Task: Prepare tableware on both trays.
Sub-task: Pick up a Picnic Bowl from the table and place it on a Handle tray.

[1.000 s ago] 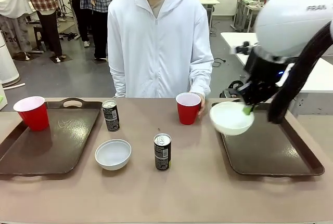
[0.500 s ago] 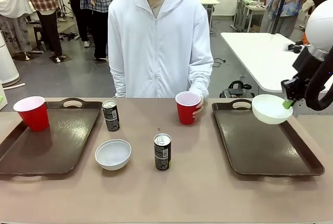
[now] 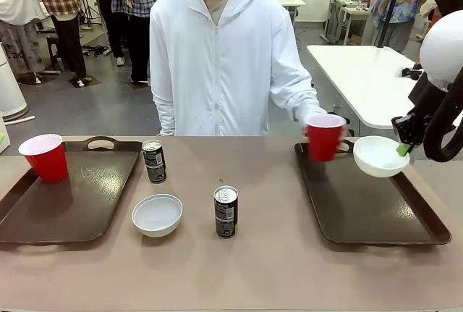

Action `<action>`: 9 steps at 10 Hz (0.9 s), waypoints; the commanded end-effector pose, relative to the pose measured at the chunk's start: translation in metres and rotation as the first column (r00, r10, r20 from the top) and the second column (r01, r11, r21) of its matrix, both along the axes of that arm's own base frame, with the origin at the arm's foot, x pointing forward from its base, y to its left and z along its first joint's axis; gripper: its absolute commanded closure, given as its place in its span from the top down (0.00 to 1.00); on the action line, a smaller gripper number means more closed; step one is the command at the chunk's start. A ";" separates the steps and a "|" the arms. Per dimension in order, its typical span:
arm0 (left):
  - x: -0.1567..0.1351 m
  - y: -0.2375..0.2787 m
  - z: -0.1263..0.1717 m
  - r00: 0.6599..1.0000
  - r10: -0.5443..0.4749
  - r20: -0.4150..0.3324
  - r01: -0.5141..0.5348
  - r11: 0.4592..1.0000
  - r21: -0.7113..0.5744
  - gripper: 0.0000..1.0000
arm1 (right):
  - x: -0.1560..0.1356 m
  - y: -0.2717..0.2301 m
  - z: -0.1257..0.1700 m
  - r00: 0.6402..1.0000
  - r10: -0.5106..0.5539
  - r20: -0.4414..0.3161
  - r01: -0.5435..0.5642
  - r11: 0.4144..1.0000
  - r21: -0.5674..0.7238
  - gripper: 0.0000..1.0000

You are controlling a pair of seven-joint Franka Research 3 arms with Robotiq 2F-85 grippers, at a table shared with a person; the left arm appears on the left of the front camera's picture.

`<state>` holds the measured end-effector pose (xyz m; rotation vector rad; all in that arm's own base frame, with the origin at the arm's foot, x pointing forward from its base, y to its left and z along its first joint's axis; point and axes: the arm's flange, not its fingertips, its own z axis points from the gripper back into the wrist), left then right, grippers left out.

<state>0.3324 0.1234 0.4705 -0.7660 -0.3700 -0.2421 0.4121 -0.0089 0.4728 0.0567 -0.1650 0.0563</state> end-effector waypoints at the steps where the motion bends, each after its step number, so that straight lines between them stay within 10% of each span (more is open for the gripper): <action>1: -0.001 0.001 0.001 1.000 -0.003 0.008 0.003 1.000 -0.014 1.00 | -0.101 0.027 0.025 0.998 0.044 -0.042 -0.046 0.997 -0.058 0.04; 9: -0.001 0.001 0.001 1.000 -0.003 0.008 0.003 1.000 -0.014 1.00 | -0.110 0.018 0.030 0.998 -0.003 -0.059 0.005 1.000 0.022 0.04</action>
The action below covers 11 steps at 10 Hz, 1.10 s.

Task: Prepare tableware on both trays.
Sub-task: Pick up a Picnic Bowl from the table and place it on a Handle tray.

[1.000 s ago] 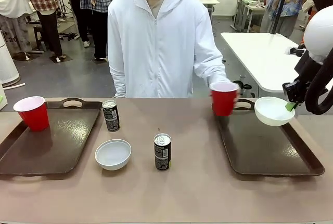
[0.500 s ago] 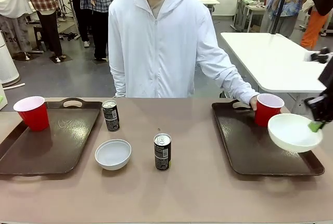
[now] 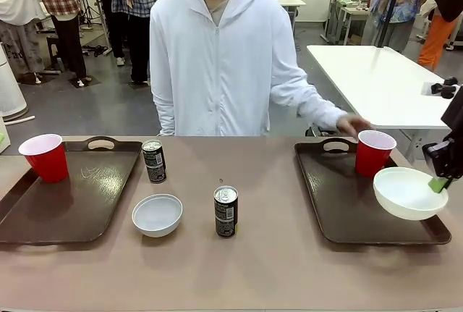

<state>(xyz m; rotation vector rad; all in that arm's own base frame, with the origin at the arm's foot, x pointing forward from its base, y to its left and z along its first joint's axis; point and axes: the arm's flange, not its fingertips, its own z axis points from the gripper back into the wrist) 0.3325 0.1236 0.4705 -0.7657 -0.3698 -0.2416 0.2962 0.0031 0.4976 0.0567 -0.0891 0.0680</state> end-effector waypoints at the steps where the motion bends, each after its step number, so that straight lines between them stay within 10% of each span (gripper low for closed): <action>1: -0.001 0.001 0.001 1.000 -0.004 0.009 0.004 1.000 -0.015 1.00 | 0.015 0.010 0.003 0.999 -0.022 0.035 0.021 0.999 0.040 0.04; 6: -0.001 0.001 0.001 1.000 -0.004 0.009 0.004 1.000 -0.015 1.00 | 0.103 0.033 -0.056 0.996 -0.068 0.057 0.062 0.993 0.099 0.04; 11: -0.001 0.001 0.001 1.000 -0.004 0.009 0.004 1.000 -0.015 1.00 | 0.128 0.037 -0.104 0.994 -0.108 0.016 0.108 0.994 0.030 0.04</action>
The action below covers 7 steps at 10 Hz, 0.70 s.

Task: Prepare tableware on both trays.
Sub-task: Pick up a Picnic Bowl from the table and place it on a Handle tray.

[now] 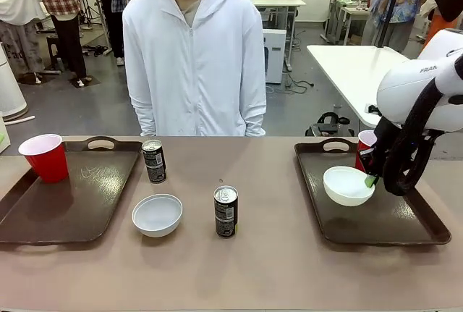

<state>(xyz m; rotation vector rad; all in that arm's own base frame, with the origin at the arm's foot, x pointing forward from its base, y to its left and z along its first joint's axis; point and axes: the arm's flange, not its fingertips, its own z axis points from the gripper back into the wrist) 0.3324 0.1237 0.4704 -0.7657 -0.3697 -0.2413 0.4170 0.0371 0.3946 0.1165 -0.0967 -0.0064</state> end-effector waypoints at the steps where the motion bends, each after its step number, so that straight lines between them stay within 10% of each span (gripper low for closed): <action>1: -0.001 0.001 0.001 1.000 -0.004 0.009 0.004 1.000 -0.015 1.00 | 0.013 0.000 -0.011 0.999 -0.055 0.000 0.054 0.997 -0.057 0.04; 7: -0.001 0.001 0.001 1.000 -0.004 0.009 0.004 1.000 -0.015 1.00 | 0.017 -0.001 -0.019 0.989 -0.132 -0.067 0.121 0.981 -0.155 0.04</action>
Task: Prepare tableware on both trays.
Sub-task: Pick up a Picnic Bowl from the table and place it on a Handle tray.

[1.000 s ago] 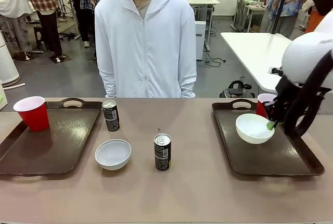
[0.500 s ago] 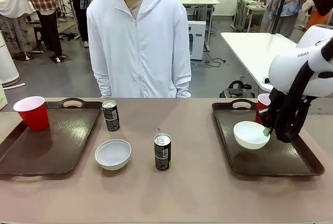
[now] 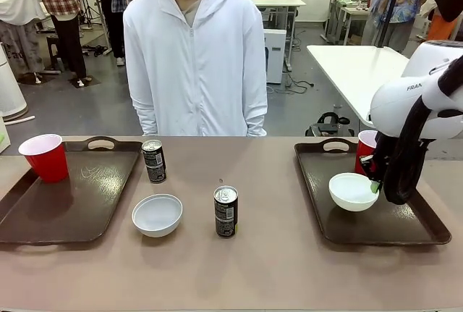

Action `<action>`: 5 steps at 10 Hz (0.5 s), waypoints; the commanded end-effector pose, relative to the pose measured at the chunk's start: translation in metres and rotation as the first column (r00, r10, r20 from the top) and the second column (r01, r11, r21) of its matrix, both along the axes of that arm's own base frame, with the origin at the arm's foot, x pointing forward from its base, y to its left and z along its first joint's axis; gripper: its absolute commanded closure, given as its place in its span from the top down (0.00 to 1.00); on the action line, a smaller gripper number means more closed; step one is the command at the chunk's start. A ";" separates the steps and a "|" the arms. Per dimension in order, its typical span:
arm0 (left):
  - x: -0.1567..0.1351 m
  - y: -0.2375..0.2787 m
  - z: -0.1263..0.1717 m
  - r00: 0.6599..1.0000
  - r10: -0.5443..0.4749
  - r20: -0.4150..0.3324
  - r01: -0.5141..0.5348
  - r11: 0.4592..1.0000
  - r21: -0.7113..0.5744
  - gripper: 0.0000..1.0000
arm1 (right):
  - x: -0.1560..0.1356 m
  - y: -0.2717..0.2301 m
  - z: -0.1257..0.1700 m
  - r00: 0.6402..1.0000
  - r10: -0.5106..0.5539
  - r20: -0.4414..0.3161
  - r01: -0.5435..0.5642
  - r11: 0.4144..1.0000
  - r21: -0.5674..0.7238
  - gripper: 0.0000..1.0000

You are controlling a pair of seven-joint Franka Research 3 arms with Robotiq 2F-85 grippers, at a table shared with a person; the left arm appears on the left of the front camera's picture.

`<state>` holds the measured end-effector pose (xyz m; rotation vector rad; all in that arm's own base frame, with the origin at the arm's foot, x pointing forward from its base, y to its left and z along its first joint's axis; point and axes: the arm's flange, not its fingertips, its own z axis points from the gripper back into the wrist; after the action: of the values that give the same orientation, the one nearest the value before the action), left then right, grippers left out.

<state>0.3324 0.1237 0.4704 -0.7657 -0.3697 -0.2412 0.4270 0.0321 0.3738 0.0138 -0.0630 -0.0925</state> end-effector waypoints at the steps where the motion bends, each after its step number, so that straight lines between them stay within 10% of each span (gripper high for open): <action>1: -0.001 0.001 0.001 1.000 -0.004 0.009 0.004 1.000 -0.015 1.00 | 0.006 0.006 0.006 0.994 -0.071 -0.082 0.066 0.996 -0.063 0.04; 5: -0.001 0.001 0.001 1.000 -0.004 0.009 0.004 1.000 -0.015 1.00 | -0.001 0.001 0.001 0.999 -0.019 -0.026 0.019 1.000 -0.017 0.04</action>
<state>0.3324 0.1237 0.4704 -0.7657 -0.3697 -0.2412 0.4265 0.0335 0.3756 -0.0043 -0.0421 -0.1087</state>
